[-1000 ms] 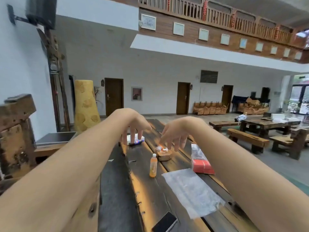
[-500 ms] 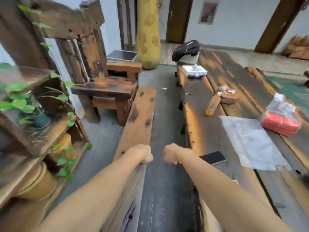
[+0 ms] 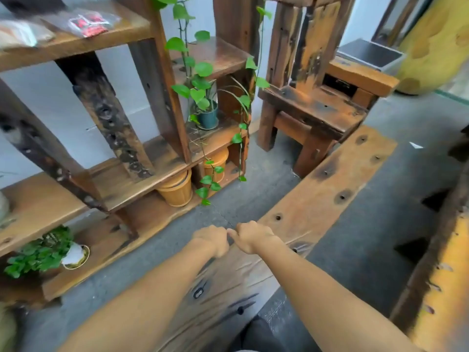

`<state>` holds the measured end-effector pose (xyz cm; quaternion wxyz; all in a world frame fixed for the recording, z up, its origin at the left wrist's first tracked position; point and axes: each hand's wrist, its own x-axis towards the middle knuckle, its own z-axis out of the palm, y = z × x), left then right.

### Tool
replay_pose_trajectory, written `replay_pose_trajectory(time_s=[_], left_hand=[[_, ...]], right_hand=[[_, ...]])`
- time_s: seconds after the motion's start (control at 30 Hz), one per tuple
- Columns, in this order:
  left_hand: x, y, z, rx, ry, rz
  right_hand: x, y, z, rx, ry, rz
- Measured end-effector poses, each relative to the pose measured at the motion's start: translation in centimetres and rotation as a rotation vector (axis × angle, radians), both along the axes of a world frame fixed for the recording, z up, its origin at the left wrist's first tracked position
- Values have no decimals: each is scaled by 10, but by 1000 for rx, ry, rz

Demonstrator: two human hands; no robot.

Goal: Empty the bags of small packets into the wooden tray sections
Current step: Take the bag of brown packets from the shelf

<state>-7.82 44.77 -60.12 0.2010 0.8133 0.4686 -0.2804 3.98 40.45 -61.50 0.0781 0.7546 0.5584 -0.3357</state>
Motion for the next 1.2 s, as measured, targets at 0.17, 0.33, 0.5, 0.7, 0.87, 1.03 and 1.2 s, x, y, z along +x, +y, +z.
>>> replay_pose_trajectory(time_s=[0.17, 0.33, 0.5, 0.7, 0.87, 1.03, 1.2], left_hand=[[-7, 53, 20, 96, -45, 253], [-29, 86, 41, 202, -38, 422], [-73, 120, 52, 244, -30, 587], [-121, 168, 84, 389, -74, 684], [-160, 227, 121, 493, -117, 660], [-199, 298, 183, 679, -197, 686], [-232, 358, 254, 1063, -418, 750]], right_hand=[[-2, 73, 10, 64, -25, 230], [-14, 130, 21, 113, -41, 407], [-49, 181, 33, 172, -37, 576], [-96, 244, 74, 275, -59, 705], [-133, 311, 121, 404, -78, 729], [-170, 386, 187, 616, -75, 725], [-209, 439, 255, 1087, 24, 622]])
